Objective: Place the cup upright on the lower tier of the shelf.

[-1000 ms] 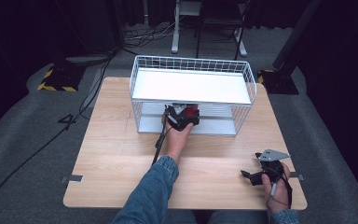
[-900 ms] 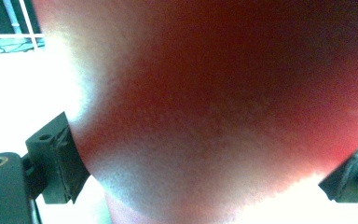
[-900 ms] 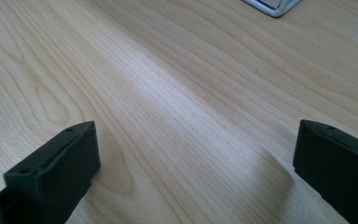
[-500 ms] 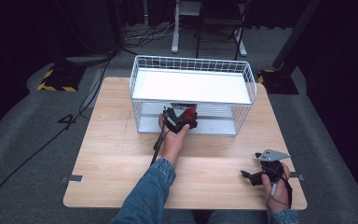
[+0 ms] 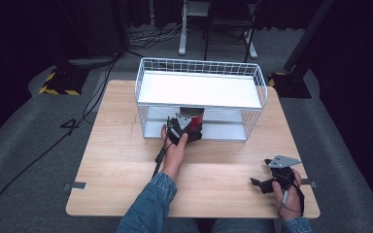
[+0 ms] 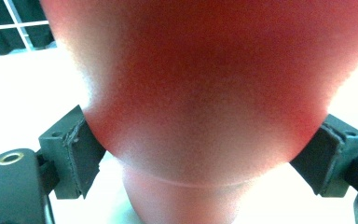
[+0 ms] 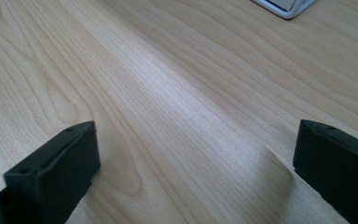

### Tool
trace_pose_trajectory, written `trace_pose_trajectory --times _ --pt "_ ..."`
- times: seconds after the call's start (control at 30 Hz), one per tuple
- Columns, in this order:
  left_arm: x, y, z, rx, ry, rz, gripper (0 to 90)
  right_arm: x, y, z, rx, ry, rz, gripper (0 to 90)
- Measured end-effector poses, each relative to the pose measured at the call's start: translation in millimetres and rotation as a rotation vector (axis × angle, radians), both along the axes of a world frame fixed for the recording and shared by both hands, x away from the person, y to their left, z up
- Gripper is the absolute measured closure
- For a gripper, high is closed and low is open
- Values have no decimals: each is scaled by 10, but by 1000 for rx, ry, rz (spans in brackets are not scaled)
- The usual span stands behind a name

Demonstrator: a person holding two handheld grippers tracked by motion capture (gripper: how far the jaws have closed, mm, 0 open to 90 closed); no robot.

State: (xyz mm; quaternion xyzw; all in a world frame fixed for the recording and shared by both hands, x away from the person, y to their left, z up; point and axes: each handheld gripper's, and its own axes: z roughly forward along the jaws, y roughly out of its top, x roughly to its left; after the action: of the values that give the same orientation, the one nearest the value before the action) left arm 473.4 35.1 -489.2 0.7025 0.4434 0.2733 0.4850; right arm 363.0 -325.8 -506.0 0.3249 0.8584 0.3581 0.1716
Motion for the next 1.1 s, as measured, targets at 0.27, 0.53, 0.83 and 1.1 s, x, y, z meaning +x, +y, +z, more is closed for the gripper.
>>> trace_pose_trajectory --times 0.27,0.53,0.83,1.1 --pt "-79 47 -6 7 -7 -14 143 20 -3 -2 7 18 18 7" --pt "-174 90 -26 58 47 -4 148 32 -6 -3 14 36 23 7" --pt "-417 196 61 41 44 -36 149 38 -7 -5 16 40 29 7" --pt "-723 387 243 28 10 -74 149 49 -9 -6 19 51 32 7"
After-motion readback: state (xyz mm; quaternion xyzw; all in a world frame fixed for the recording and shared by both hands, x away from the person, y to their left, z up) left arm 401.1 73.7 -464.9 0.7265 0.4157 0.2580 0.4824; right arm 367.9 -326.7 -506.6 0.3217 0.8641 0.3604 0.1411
